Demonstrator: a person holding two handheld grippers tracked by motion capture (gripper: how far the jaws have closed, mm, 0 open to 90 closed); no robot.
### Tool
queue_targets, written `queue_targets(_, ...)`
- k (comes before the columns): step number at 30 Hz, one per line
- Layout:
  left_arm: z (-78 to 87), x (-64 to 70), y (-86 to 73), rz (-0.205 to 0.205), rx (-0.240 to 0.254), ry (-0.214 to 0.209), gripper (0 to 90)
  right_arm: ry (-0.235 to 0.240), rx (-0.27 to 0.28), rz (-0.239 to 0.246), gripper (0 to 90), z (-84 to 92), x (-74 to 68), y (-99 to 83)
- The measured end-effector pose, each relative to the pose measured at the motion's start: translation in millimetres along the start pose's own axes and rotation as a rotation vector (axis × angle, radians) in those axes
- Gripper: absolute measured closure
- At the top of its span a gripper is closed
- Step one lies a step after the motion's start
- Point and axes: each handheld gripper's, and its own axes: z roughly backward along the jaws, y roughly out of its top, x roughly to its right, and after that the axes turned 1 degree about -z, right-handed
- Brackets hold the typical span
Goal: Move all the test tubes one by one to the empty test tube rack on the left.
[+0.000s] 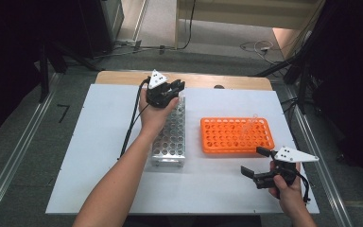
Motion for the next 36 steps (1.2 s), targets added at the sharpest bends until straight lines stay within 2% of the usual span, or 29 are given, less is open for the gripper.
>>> queue_targets(5,-6.8,0.2,-2.6,0.001,-0.015,0.008,75.9,0.004,-0.002,0.004,0.0,-0.6,-0.8,0.0)
queue_targets(10,-9.8,1.9,-5.9,-0.009,-0.052,0.013,75.8,0.004,0.001,0.004,0.0,0.2,-0.2,0.0)
queue_targets(21,-7.1,4.7,-7.5,-0.015,-0.108,0.019,75.7,0.003,0.004,0.003,0.0,1.1,-0.2,0.7)
queue_targets(28,-6.9,7.3,-11.4,-0.047,-0.145,0.015,75.6,0.005,0.006,0.002,0.0,1.3,-0.5,1.1)
queue_targets(36,-8.2,8.2,-14.4,-0.049,-0.178,0.004,75.0,0.005,0.0,0.004,0.0,-0.1,-0.5,0.8)
